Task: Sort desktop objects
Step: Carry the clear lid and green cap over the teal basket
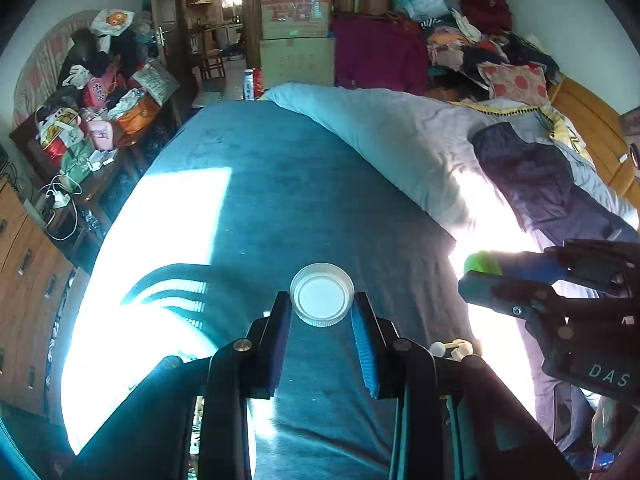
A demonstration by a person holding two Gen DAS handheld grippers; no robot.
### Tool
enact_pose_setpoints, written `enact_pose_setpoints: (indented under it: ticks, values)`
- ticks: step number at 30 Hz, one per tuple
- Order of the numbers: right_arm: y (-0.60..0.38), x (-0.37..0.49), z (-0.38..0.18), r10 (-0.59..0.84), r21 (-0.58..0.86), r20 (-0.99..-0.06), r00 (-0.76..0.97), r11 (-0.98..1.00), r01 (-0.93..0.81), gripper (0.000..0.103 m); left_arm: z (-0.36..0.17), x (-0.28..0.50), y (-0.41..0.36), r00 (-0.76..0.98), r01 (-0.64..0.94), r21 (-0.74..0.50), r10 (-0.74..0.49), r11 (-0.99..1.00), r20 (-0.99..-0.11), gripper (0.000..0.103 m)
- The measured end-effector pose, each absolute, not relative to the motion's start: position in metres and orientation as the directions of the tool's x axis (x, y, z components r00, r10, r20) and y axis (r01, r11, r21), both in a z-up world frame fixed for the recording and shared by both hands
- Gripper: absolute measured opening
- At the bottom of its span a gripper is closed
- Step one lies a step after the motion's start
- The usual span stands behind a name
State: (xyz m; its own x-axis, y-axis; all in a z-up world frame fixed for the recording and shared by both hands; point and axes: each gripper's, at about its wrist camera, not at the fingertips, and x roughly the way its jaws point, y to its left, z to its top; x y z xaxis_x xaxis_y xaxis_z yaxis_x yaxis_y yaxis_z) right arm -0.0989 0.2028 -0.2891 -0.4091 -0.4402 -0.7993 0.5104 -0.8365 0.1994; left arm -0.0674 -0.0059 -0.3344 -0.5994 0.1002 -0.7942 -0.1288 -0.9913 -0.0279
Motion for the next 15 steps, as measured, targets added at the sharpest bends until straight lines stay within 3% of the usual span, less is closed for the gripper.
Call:
enact_pose_setpoints:
  ticks: [15]
  values:
    - [0.127, -0.096, -0.277, -0.482, 0.197, -0.797, -0.366, -0.778, 0.596, 0.028, -0.328, -0.061, -0.076, -0.616, -0.048, -0.023, 0.048, -0.999, -0.786, 0.032]
